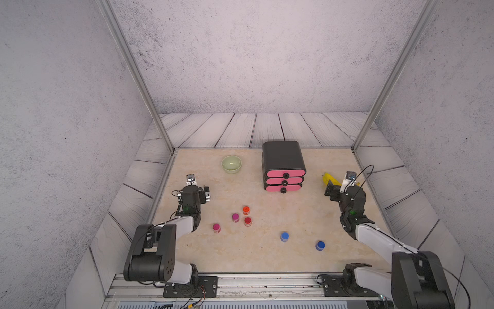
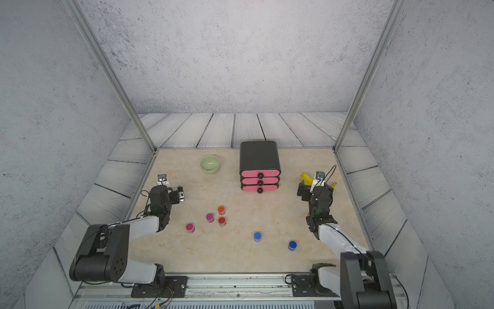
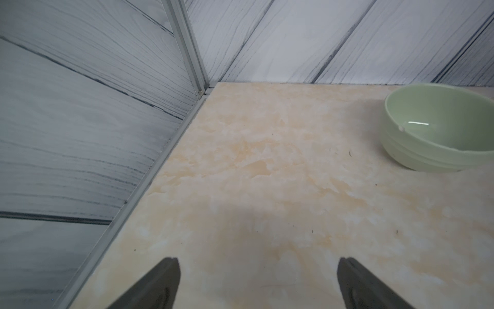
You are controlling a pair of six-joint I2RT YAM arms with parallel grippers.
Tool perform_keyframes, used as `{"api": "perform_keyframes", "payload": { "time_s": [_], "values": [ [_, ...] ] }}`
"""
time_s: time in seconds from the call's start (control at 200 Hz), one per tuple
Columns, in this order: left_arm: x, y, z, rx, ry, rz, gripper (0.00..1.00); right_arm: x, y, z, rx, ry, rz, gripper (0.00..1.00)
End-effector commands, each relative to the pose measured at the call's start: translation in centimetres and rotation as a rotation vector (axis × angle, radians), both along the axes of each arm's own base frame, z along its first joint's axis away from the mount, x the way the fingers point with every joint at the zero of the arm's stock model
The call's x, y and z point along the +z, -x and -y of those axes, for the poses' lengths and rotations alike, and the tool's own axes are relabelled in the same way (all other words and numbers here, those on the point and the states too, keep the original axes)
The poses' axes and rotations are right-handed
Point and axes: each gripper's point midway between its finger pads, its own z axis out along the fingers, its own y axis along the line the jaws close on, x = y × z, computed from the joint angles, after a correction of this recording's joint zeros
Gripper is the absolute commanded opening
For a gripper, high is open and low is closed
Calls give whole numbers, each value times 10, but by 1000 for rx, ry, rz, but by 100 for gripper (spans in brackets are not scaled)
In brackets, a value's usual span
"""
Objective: Put the paint cans in the drawer according to color
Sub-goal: Open the drawer in the storage box.
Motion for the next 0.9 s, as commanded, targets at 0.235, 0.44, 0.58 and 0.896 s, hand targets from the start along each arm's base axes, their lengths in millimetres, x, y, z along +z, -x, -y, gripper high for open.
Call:
{"api": "perform_keyframes", "payload": {
  "time_s": [0.235, 0.44, 0.58, 0.896],
  "values": [
    [64, 18, 77, -232, 509, -221, 99, 20, 55, -117, 512, -612, -325, 91],
    [88, 43, 150, -448, 968, -242, 99, -4, 72, -137, 455, -758, -442, 83],
    [82, 67, 182, -514, 1034, -314, 99, -13, 66, -164, 426, -751, -490, 83],
    [66, 82, 191, -502, 1067, -400, 99, -19, 19, -218, 373, -729, -557, 80]
  ]
}}
